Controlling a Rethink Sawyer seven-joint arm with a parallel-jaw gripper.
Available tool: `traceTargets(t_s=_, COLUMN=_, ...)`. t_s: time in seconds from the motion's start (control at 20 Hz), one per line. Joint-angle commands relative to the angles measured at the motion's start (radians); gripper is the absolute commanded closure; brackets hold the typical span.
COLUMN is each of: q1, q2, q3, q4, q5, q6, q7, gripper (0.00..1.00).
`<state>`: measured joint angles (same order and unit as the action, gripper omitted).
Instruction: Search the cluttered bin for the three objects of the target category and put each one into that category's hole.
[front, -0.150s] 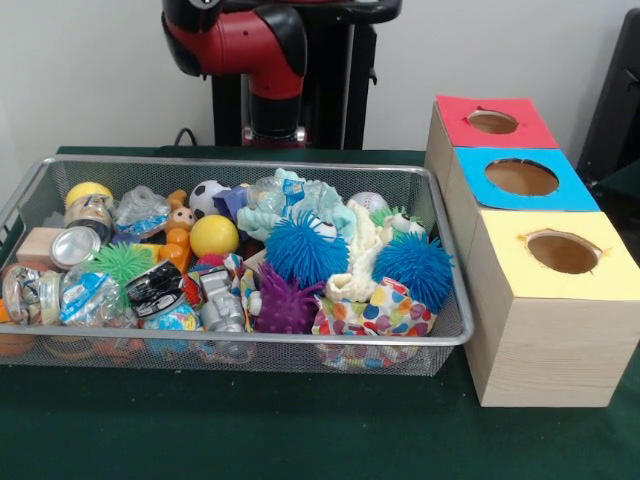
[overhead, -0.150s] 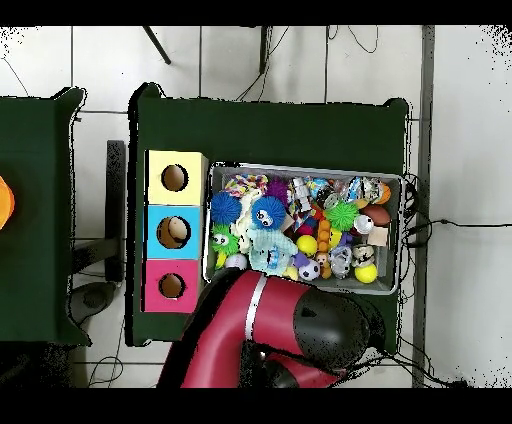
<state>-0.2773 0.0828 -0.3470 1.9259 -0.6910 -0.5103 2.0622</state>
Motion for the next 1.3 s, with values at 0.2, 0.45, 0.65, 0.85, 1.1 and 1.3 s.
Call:
traceTargets(t_s=0.2, q1=-0.035, q2=-0.172, q3=0.087, q4=0.126, q5=-0.155, q6=0.155, q7=0.060, gripper=0.00)
traceTargets(t_s=0.45, q1=-0.025, q2=-0.199, q3=0.093, q4=0.154, q5=-0.154, q6=0.160, q7=0.074, gripper=0.00)
traceTargets(t_s=0.65, q1=-0.016, q2=-0.223, q3=0.089, q4=0.196, q5=-0.151, q6=0.147, q7=0.082, gripper=0.00)
traceTargets(t_s=0.85, q1=-0.007, q2=-0.277, q3=0.098, q4=0.241, q5=-0.147, q6=0.165, q7=0.082, gripper=0.00)
traceTargets(t_s=1.1, q1=-0.039, q2=-0.343, q3=0.132, q4=0.275, q5=-0.163, q6=0.223, q7=0.072, gripper=0.00)
traceTargets(t_s=1.3, q1=-0.061, q2=-0.420, q3=0.154, q4=0.325, q5=-0.169, q6=0.270, q7=0.065, gripper=0.00)
